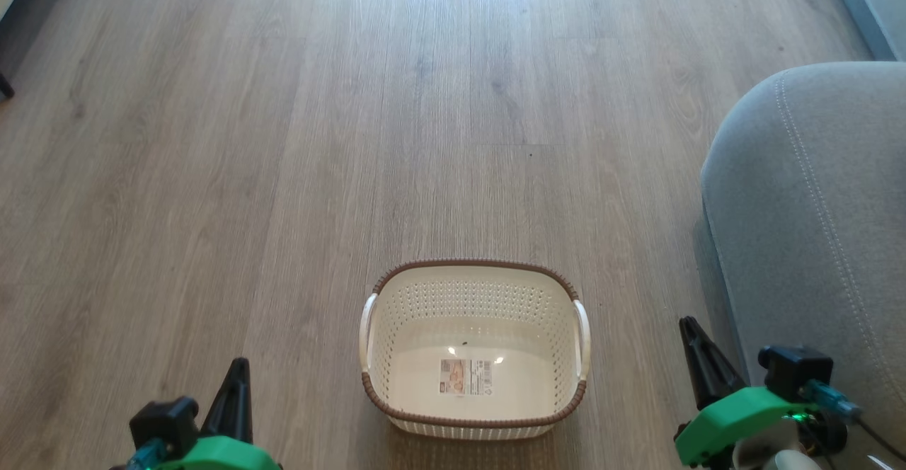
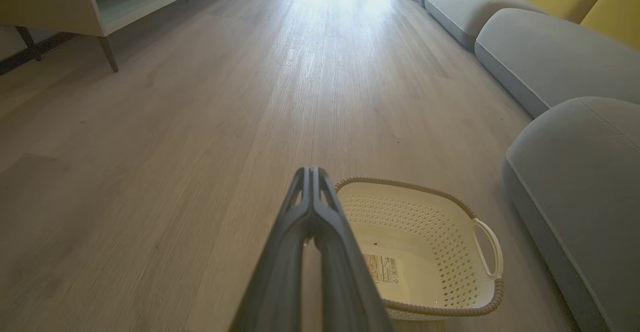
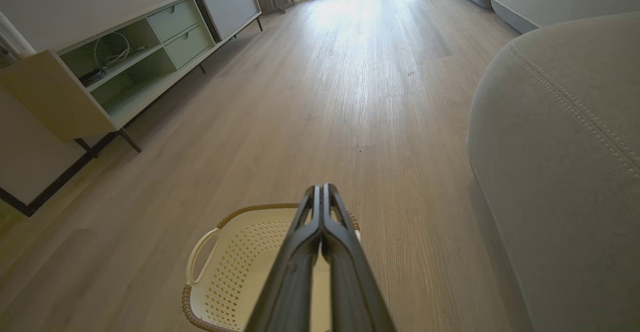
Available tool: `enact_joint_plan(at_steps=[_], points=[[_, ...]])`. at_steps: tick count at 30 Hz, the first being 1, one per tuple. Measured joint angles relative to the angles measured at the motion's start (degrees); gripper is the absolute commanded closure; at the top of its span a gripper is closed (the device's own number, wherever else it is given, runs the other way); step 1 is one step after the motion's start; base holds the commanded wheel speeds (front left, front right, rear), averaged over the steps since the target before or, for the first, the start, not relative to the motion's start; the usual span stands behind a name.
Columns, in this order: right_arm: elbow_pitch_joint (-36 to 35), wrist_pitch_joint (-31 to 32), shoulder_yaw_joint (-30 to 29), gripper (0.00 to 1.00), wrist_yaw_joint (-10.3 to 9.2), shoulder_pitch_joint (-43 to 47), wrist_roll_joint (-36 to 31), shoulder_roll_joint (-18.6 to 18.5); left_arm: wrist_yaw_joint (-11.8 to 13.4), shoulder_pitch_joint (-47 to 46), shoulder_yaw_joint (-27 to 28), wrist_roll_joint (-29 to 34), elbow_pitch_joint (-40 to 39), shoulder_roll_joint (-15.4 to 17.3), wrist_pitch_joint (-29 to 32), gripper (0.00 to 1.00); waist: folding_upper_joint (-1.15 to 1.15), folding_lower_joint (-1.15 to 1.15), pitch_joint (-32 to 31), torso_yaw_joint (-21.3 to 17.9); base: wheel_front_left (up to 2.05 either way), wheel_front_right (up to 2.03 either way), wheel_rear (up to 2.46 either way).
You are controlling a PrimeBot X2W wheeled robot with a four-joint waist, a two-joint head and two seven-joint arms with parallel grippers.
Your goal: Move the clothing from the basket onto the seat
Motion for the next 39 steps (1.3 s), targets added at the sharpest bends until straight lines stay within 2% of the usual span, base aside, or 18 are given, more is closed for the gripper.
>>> enact_joint_plan(at_steps=[39], points=[[-2.45,6.48,-4.38,1.0,-0.01,-0.59,23.79,0.85,-1.56,-2.79,1.45,-26.17,0.03,-0.05,6.28,1.0,0.0,0.0,0.39,-0.85,0.0,0.0,0.0]])
